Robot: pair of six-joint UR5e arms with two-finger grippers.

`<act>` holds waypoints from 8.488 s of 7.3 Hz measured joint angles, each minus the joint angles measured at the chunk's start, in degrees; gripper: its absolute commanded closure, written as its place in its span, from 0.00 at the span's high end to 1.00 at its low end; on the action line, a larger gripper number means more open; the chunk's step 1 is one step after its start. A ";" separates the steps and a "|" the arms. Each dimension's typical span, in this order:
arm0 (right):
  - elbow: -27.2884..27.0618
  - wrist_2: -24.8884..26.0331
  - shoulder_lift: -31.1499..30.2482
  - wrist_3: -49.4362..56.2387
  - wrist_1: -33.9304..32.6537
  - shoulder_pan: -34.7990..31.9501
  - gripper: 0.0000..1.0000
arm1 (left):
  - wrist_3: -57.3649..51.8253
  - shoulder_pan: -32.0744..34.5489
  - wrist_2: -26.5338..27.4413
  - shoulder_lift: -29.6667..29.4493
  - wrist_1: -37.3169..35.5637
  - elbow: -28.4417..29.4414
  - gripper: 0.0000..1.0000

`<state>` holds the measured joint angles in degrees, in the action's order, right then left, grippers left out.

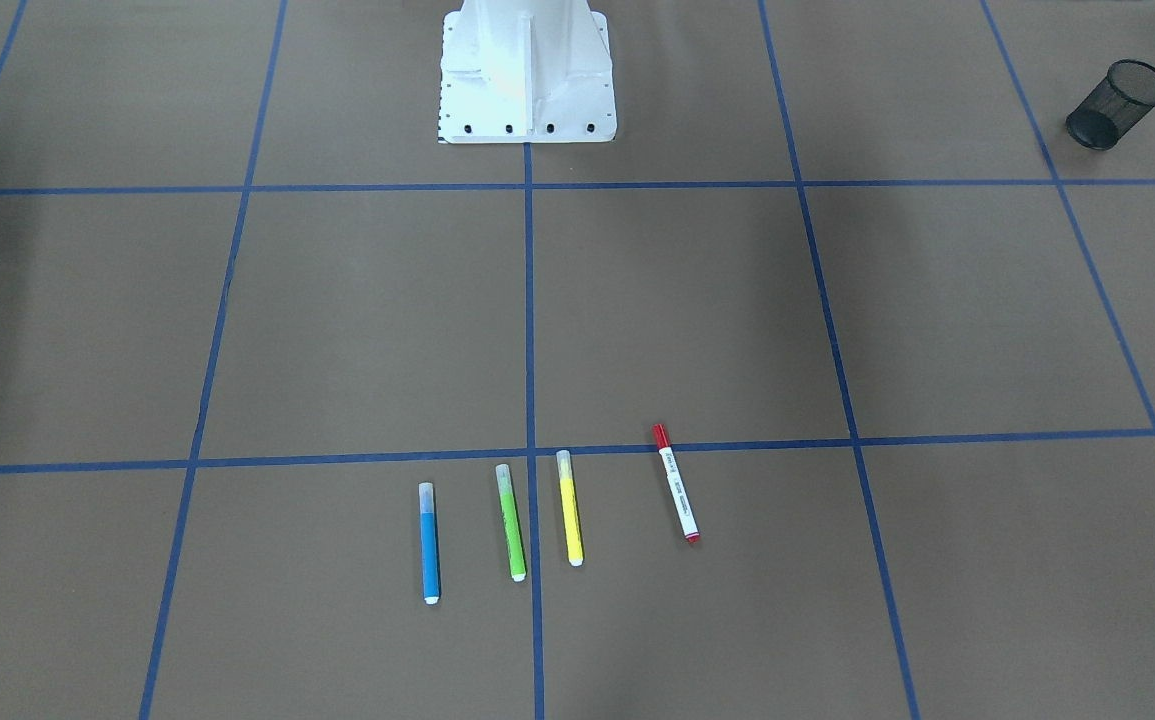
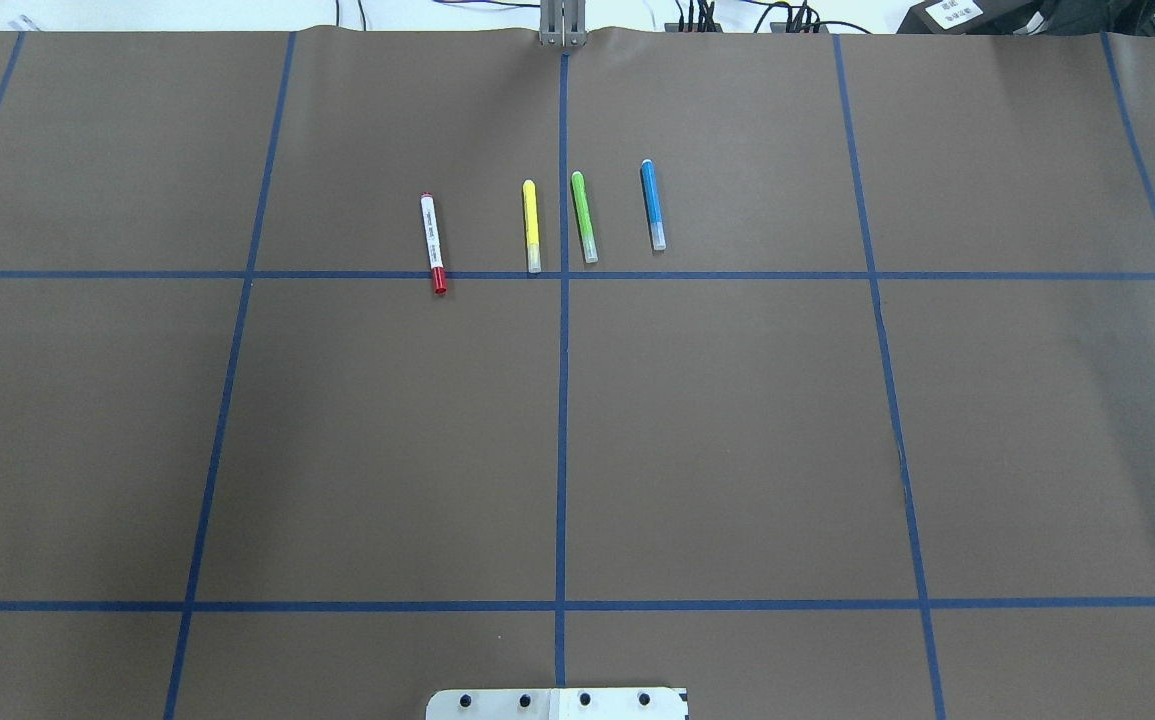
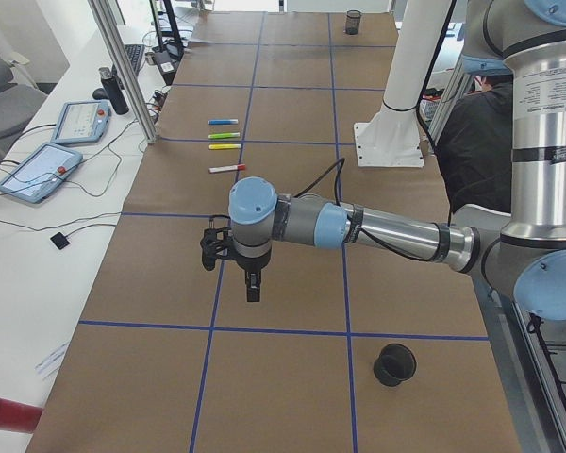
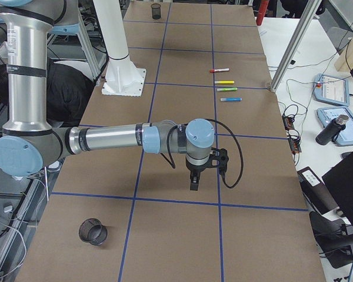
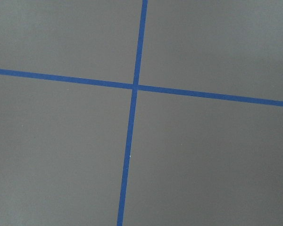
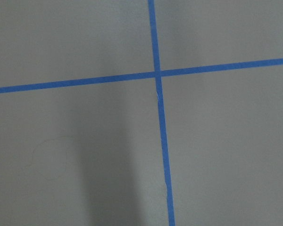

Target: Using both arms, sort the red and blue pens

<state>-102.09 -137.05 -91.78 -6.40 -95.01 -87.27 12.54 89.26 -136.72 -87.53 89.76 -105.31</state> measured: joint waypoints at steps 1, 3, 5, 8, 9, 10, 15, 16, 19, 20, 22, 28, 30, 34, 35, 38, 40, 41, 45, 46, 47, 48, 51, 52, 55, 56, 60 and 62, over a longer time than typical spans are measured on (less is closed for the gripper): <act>0.24 0.31 2.79 0.01 -0.16 3.38 1.00 | 0.06 -0.53 0.04 -3.74 1.63 3.18 1.00; 0.76 4.68 8.91 -0.90 -0.55 10.26 1.00 | 0.05 -2.24 -0.21 -12.41 3.20 10.74 1.00; 1.39 6.51 12.53 -2.48 -0.01 14.00 1.00 | 0.21 -6.31 1.70 -19.14 2.68 12.75 1.00; 3.05 7.28 18.57 -16.25 3.58 21.87 1.00 | 0.34 -19.23 14.54 -32.14 -8.22 15.18 1.00; 5.01 7.51 21.55 -19.34 4.21 24.12 1.00 | 0.45 -23.28 16.52 -38.87 -13.62 18.72 1.00; 6.58 7.62 23.75 -20.74 4.49 25.79 1.00 | 1.85 -26.20 17.14 -43.63 -15.99 21.84 1.00; 11.71 8.09 29.95 -21.97 4.57 28.36 1.00 | 41.38 -40.18 17.36 -50.57 7.47 33.63 1.00; 11.82 8.71 30.02 -22.63 4.62 28.67 1.00 | 46.78 -42.33 17.50 -51.62 11.35 36.18 1.00; 11.73 8.97 30.07 -23.13 4.66 28.90 1.00 | 54.17 -45.47 17.92 -54.10 14.48 40.82 0.93; 11.69 8.92 30.07 -23.15 4.66 28.91 1.00 | 54.63 -45.65 17.96 -54.37 14.62 41.87 0.86; 11.66 8.66 30.04 -23.26 4.60 28.87 1.00 | 54.79 -45.72 18.14 -54.58 14.75 43.61 0.76; 11.74 8.15 29.88 -23.56 4.57 28.70 1.00 | 54.59 -46.75 19.44 -54.63 17.61 46.47 0.21; 11.74 8.12 29.90 -23.57 4.57 28.66 1.00 | 54.33 -46.63 19.42 -54.56 17.45 46.22 0.00; 11.76 8.08 29.83 -23.51 4.43 28.59 1.00 | 54.64 -45.11 18.72 -54.61 14.73 43.60 0.00; 12.02 7.99 30.23 -23.54 4.39 28.58 1.00 | 54.50 -43.99 17.34 -54.63 13.11 42.09 0.00; 20.18 7.86 38.60 -23.83 4.35 28.97 1.00 | 52.76 -39.17 12.36 -54.49 10.63 39.83 0.00; 28.72 7.87 46.24 -24.85 4.45 29.67 1.00 | 45.72 -36.00 11.38 -53.75 1.84 37.45 0.00; 31.75 8.05 49.23 -27.07 4.97 30.50 0.99 | 41.62 -34.43 11.32 -51.83 -4.38 33.67 0.00; 44.05 13.55 57.40 -38.57 14.35 36.22 0.95 | 37.11 -30.52 11.23 -42.83 -13.06 23.14 0.00; 45.41 15.04 58.09 -40.55 15.54 37.46 0.95 | 35.90 -29.75 11.24 -42.05 -13.40 22.38 0.00; 46.67 16.38 58.36 -42.64 17.12 38.83 0.95 | 34.43 -29.33 11.27 -41.11 -13.51 21.43 0.00; 47.70 17.44 58.42 -44.20 18.34 40.14 0.95 | 33.68 -28.99 11.29 -40.61 -13.52 20.72 0.00; 48.75 19.38 58.47 -46.02 19.16 42.58 0.88 | 33.19 -28.65 11.22 -40.36 -13.47 20.10 0.00; 48.99 19.49 58.45 -46.06 19.26 42.79 0.87 | 33.17 -28.62 11.22 -40.35 -13.47 20.08 0.00; 49.94 19.66 58.35 -46.05 19.65 43.09 0.80 | 33.16 -28.62 11.21 -40.35 -13.47 20.06 0.00; 50.23 19.88 58.36 -45.99 19.68 43.11 0.77 | 33.16 -28.62 11.23 -40.35 -13.47 20.06 0.00; 50.94 20.24 58.63 -45.90 19.69 43.14 0.63 | 33.16 -28.62 11.30 -40.29 -13.47 20.06 0.00; 51.07 20.25 58.64 -45.83 19.69 43.14 0.46 | 33.16 -28.62 11.32 -40.27 -13.45 20.06 0.00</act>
<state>-51.02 -116.81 -33.14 -52.24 -75.32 -44.12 45.70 60.65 -125.40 -127.80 76.31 -85.25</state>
